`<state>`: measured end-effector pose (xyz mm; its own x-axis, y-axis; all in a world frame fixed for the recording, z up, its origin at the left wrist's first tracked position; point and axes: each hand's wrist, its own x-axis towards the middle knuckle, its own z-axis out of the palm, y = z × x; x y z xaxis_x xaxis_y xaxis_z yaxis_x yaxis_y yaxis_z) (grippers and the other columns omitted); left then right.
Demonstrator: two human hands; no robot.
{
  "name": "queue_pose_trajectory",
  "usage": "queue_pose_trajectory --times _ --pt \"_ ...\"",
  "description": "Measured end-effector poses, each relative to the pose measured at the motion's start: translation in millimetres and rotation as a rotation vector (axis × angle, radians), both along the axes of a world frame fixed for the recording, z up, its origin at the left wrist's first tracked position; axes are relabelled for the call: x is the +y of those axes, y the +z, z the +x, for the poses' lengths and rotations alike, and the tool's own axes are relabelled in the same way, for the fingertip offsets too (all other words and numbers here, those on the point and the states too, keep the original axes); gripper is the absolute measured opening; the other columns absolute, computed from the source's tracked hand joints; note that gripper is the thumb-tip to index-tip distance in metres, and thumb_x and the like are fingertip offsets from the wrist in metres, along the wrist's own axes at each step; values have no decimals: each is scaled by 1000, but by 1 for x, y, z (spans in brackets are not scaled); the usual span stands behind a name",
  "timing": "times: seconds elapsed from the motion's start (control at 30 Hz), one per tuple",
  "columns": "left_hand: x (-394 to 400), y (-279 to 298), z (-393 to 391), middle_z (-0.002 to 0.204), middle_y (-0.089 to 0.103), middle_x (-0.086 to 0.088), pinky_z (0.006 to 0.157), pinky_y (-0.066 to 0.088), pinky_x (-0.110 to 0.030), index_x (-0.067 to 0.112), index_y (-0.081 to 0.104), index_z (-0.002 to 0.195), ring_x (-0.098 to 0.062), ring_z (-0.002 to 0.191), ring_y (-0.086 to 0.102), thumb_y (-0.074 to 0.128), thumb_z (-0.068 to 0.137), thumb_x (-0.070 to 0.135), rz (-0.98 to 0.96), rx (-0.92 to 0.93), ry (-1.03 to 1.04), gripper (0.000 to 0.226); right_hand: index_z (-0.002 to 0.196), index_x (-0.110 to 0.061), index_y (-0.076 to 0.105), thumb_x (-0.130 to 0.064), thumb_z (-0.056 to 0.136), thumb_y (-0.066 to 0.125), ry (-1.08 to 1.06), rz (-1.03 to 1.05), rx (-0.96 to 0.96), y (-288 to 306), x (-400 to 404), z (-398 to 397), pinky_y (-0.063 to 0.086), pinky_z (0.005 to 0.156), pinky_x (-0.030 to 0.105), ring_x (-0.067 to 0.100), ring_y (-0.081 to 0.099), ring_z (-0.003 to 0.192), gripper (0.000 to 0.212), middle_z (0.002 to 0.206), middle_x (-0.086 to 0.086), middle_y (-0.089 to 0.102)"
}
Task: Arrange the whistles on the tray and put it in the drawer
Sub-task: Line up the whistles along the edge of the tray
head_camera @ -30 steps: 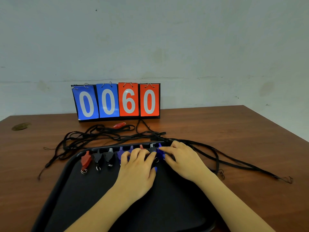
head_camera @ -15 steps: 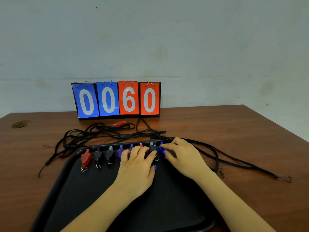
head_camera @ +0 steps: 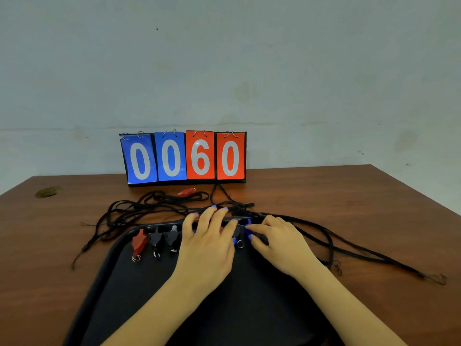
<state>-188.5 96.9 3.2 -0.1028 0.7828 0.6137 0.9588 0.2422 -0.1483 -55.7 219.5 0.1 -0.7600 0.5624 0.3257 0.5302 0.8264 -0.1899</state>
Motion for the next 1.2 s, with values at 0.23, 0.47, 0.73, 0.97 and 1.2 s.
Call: queue_pose_trajectory --times 0.23,0.47,0.73,0.97,1.2 --pt "-17 48 -25 118 60 -1 95 31 -42 24 63 110 -17 116 38 39 80 37 144 -140 51 40 138 -33 39 -40 95 40 3 -60 -10 4 -1 1 37 90 24 11 47 107 44 115 -7 51" --pt "-68 40 -88 119 59 0 93 28 -45 24 65 108 -16 118 35 32 80 40 155 -260 143 47 136 -28 44 -39 93 45 -24 -145 -69 8 0 0 40 94 26 11 48 111 44 122 -7 56" --pt "-112 -3 -140 123 55 7 98 19 -39 30 62 109 -13 123 30 54 88 19 178 -610 293 25 131 -28 51 -24 91 54 -111 -369 40 18 3 -4 48 87 22 2 57 95 40 108 -13 60" --pt "-99 -13 -142 122 51 11 95 17 -31 28 59 113 -5 120 26 49 90 15 161 -635 152 28 131 -25 50 -23 93 51 -10 -252 -50 62 -3 -63 44 94 23 10 55 111 38 128 -5 56" --pt "-98 -18 -151 109 55 16 86 21 -28 29 62 101 -2 108 33 45 83 18 214 -677 89 27 129 -23 54 -15 93 48 129 -73 -233 59 10 -187 49 93 34 20 56 110 37 128 3 58"
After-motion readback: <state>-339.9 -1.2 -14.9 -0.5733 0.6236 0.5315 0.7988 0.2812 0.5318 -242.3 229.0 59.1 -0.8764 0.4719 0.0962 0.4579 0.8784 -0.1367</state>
